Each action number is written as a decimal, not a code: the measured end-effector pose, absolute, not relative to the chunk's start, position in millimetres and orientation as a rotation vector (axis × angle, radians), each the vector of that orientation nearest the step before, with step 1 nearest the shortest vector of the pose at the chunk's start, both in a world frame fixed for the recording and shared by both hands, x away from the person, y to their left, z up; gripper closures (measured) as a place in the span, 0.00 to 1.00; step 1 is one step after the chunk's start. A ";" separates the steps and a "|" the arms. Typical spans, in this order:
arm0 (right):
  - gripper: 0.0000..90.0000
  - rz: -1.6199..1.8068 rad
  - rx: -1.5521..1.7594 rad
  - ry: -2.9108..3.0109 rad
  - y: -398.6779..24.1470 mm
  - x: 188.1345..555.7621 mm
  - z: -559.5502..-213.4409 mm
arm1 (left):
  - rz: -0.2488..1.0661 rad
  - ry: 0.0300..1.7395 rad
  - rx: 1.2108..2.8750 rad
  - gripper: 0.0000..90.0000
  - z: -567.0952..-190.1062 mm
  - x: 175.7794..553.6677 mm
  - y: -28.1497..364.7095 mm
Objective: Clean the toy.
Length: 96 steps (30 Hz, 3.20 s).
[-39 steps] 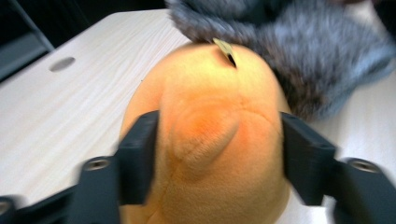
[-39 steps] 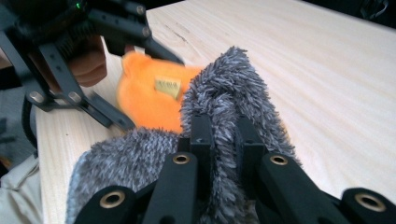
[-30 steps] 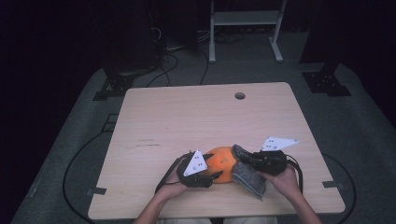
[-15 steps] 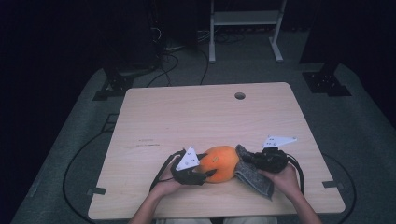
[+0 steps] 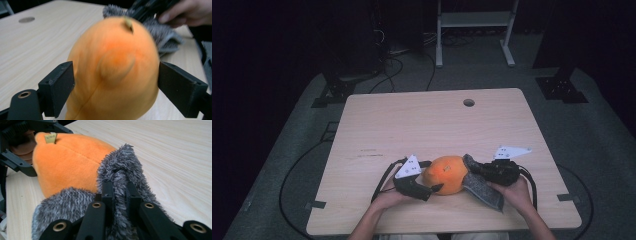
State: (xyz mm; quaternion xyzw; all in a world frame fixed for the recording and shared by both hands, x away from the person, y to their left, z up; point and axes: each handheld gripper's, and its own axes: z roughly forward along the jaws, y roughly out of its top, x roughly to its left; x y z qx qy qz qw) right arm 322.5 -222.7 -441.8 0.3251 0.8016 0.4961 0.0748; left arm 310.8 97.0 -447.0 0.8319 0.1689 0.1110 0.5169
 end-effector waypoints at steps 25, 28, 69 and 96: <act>0.89 1.528 0.772 2.353 -203.7 298.1 -421.0 | 0.274 0.449 1.972 0.14 -429.9 308.2 85.5; 0.89 1.540 0.799 2.354 -207.9 302.5 -423.9 | 0.218 0.464 1.964 0.13 -439.4 314.1 88.7; 0.89 1.611 0.918 2.234 -228.3 305.3 -420.3 | 0.304 0.478 1.959 0.44 -413.3 305.1 90.7; 0.89 1.520 0.759 2.287 -203.3 294.7 -420.2 | 0.238 0.611 1.946 0.44 -408.7 309.4 92.9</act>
